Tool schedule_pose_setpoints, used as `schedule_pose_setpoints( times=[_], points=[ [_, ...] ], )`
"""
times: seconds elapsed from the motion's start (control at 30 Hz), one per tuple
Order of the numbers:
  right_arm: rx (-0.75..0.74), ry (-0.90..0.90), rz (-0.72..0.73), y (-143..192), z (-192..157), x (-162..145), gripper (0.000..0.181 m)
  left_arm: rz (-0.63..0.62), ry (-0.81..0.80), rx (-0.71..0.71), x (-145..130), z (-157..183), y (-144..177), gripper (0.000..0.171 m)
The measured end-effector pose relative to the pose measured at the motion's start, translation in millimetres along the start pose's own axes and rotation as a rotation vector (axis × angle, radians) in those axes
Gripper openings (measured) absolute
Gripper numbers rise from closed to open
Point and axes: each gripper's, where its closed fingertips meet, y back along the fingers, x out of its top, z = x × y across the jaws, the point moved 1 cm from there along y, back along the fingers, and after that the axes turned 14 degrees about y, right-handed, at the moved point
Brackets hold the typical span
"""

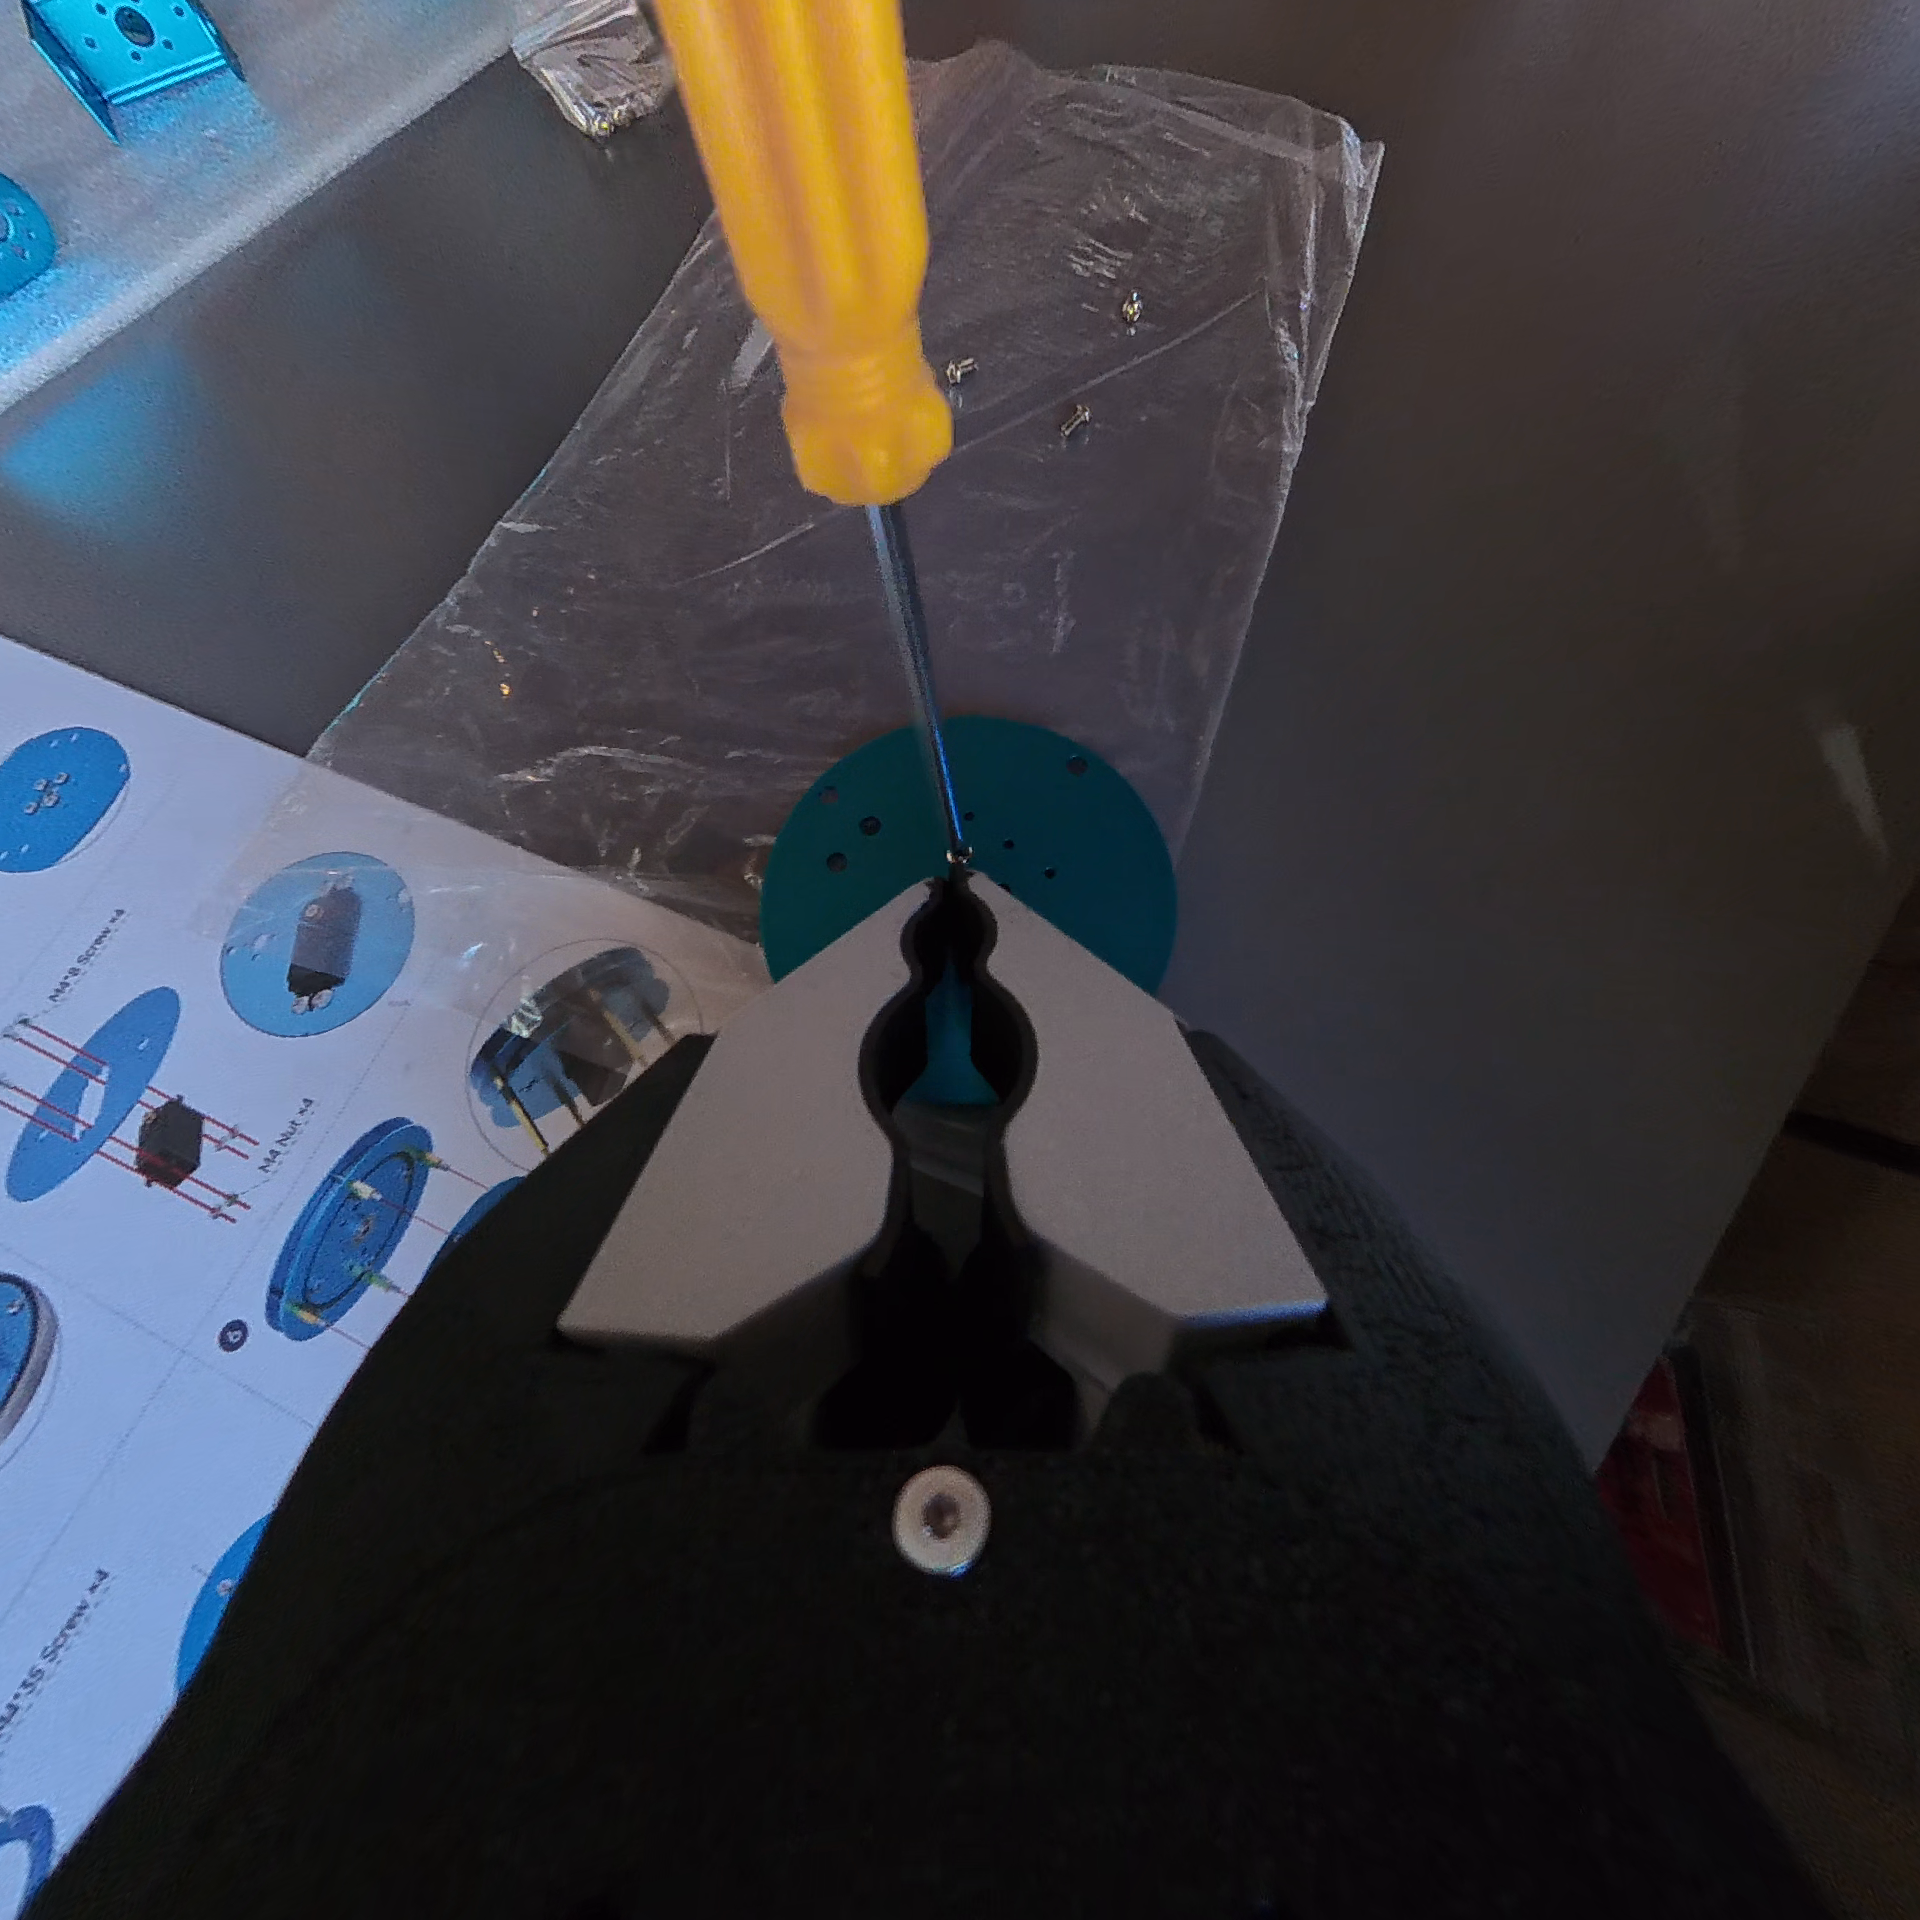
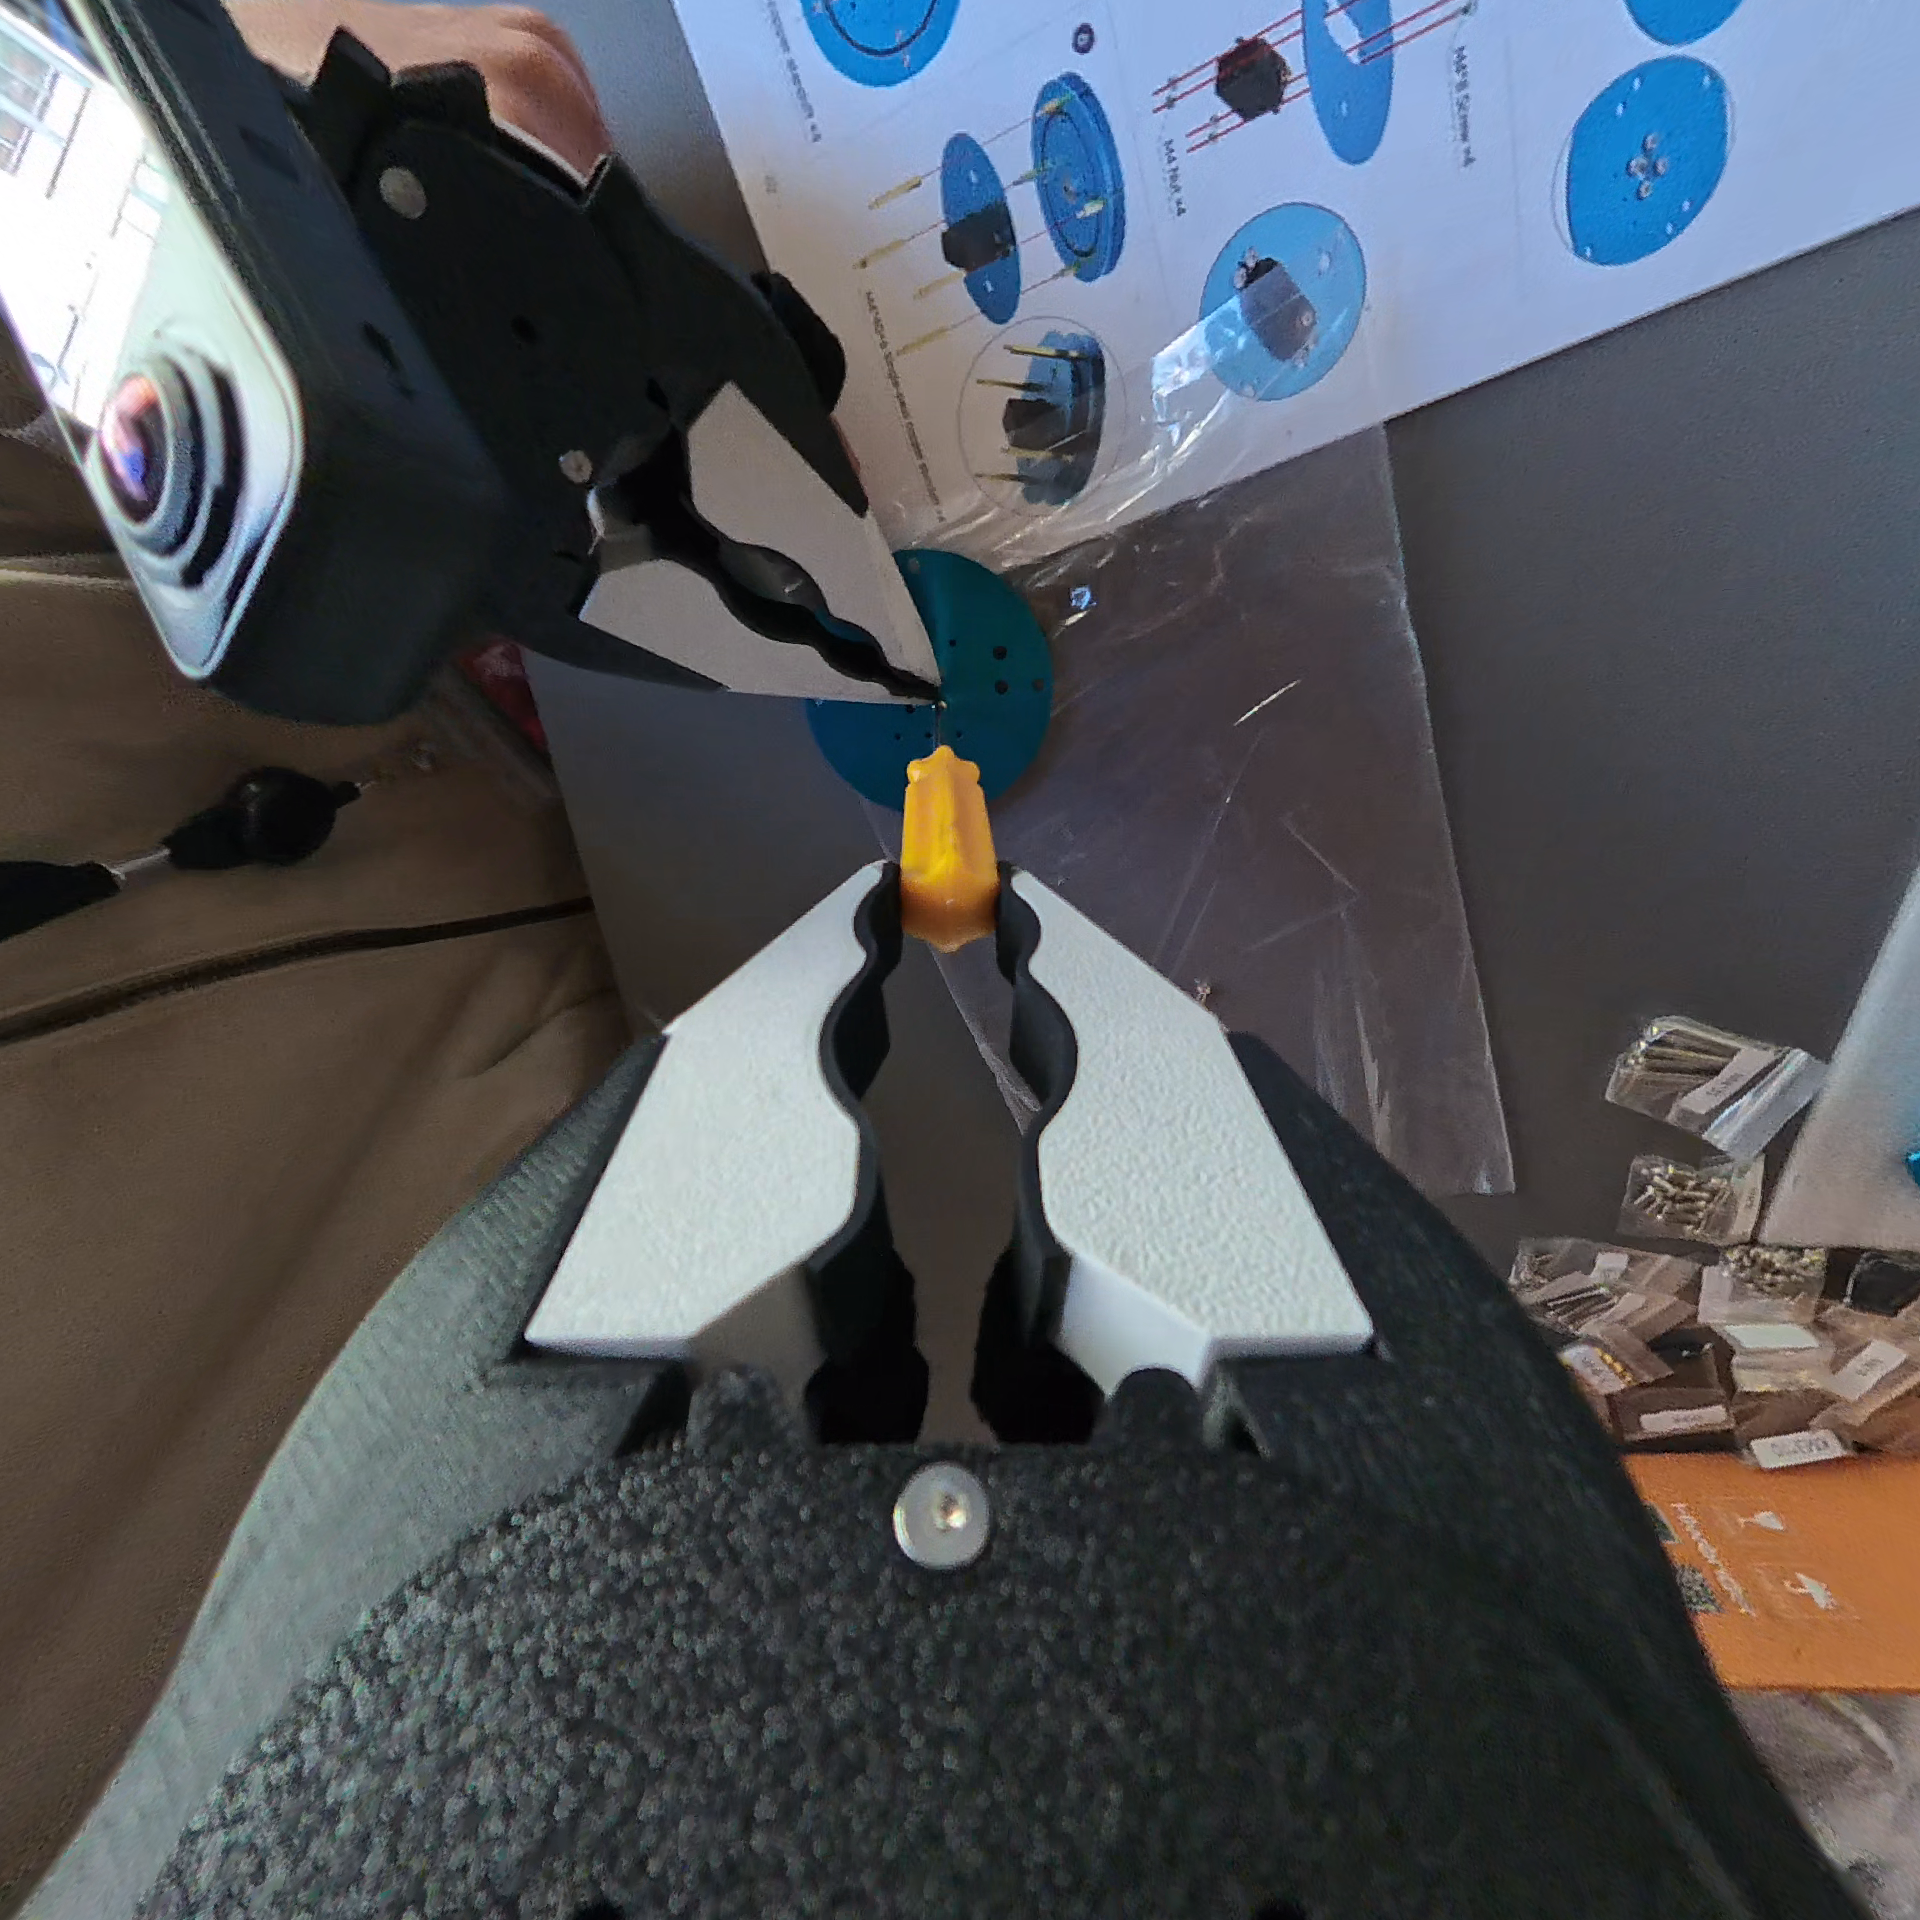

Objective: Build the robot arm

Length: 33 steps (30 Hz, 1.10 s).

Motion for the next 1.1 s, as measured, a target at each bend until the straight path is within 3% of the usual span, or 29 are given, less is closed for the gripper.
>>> schedule_pose_setpoints(
  times=[0.33,0.6,0.73,0.83,1.0,1.1],
  points=[
    [-0.069,0.062,0.222,-1,-4,2,0.016,0.000,0.001,0.004,0,0,0,0.001],
    [-0.131,0.034,0.331,21,8,-15,0.016,-0.001,0.012,-0.003,0,0,0,0.001],
    [-0.220,-0.084,0.444,28,44,-55,0.016,-0.001,0.016,-0.004,0,0,0,0.001],
    [-0.136,-0.241,0.645,14,62,-94,0.016,-0.001,0.029,-0.006,0,0,0,0.000],
    [-0.082,-0.321,0.961,-28,68,-141,0.016,-0.005,0.063,-0.025,0,0,1,0.000],
    [-0.075,-0.341,1.025,-39,69,-156,0.016,-0.004,0.068,-0.028,0,1,2,0.002]
  ],
)
